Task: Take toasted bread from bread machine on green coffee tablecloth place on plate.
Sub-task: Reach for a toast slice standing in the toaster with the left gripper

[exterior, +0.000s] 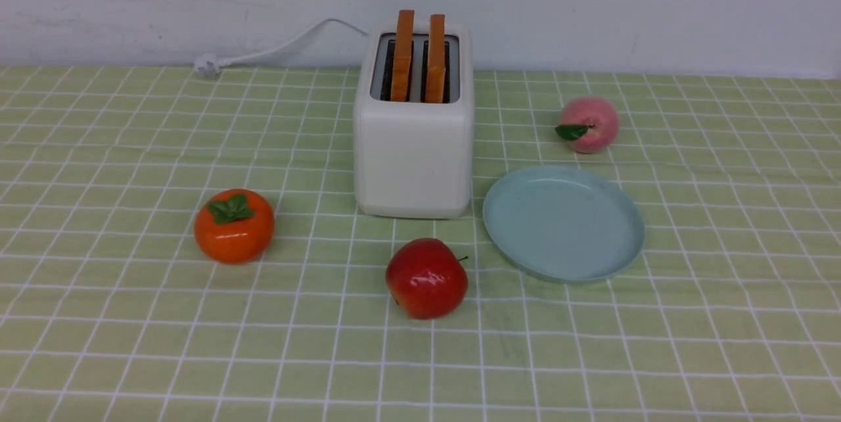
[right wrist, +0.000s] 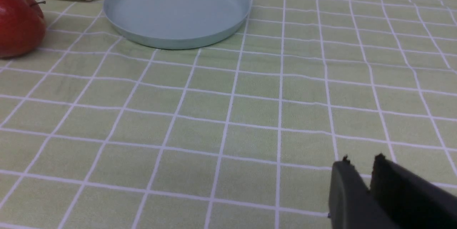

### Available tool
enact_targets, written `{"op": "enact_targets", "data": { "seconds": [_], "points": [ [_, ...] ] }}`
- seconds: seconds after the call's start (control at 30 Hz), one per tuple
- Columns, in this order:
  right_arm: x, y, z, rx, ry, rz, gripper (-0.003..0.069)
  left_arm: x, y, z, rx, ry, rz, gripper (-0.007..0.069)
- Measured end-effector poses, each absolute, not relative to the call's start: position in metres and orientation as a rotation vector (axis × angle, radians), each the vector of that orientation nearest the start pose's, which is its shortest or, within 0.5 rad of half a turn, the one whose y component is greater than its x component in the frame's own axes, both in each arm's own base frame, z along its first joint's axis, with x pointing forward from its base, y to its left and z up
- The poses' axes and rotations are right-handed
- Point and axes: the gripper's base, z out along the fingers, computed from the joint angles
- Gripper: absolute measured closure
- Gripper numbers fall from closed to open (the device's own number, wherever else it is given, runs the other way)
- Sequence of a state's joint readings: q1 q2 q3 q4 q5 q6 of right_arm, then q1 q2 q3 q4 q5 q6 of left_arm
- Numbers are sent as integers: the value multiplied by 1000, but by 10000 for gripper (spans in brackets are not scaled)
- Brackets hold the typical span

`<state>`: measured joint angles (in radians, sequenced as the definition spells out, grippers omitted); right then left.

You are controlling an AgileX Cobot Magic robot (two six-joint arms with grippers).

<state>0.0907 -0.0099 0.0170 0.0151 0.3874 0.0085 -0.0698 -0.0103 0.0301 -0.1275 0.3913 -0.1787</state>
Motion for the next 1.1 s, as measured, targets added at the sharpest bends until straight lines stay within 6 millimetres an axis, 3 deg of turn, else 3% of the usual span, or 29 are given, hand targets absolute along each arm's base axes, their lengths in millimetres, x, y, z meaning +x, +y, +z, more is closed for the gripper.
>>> {"op": "enact_targets", "data": {
  "seconds": [0.57, 1.1],
  "points": [
    [52, 5, 173, -68, 1878, 83, 545, 52, -8, 171, -184, 1866, -299, 386],
    [52, 5, 173, -68, 1878, 83, 545, 56, -8, 196, -497, 1547, -667, 386]
  ]
}}
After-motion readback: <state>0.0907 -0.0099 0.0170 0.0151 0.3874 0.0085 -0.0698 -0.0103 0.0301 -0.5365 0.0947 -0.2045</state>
